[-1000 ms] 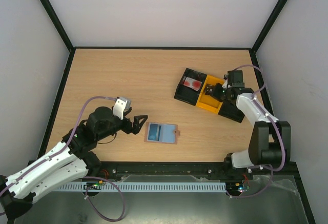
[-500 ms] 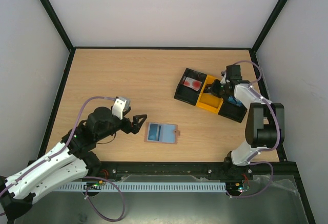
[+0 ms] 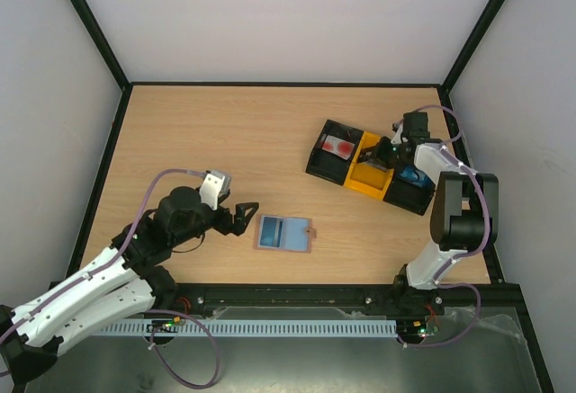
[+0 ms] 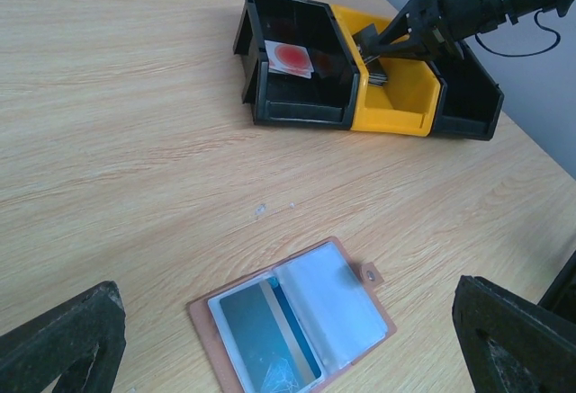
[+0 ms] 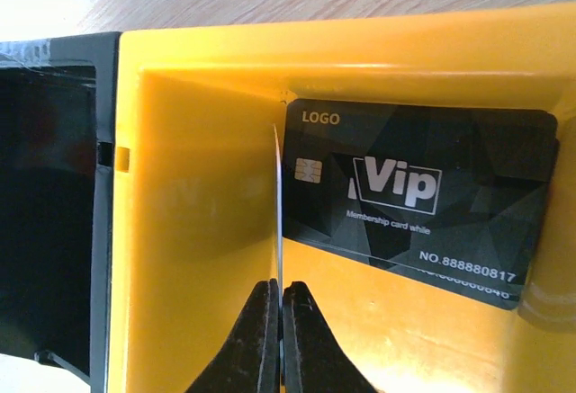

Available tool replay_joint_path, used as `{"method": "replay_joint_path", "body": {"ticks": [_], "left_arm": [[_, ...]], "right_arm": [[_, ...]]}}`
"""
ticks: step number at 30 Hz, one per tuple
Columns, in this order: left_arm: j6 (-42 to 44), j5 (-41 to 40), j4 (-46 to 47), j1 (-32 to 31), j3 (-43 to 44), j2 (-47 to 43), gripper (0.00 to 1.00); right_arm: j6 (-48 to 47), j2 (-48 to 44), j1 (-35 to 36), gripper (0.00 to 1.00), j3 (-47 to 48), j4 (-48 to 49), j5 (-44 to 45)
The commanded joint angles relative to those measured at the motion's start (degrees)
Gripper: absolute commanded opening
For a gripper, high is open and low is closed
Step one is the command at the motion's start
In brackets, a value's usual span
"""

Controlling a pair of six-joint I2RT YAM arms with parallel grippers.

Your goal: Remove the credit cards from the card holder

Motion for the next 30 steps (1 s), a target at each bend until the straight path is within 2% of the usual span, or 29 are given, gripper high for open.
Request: {"method": "replay_joint_path", "body": {"ticks": [1, 20, 26, 30], "left_arm": [[0.30, -0.85, -0.13, -0.06, -0.41, 0.43, 1.00], [0.07, -1.00, -0.11, -0.10, -0.32, 1.94, 1.00], [0.04, -1.20, -0.04, -0.10, -0.47, 2.05, 1.00], [0.13, -1.11, 0.09, -0.10, -0.47, 2.20, 1.00]], "right_arm": [[-0.18, 0.63, -0.51, 0.02, 1.68, 1.69, -1.44], [1.52, 2.36, -2.47, 0.02, -0.51, 6.70, -2.37], [2.27, 2.00, -2.46, 0.12, -0.03, 6.35, 0.11], [3.81, 0.32, -2.48, 0.15, -0.13, 6.50, 2.66]]}}
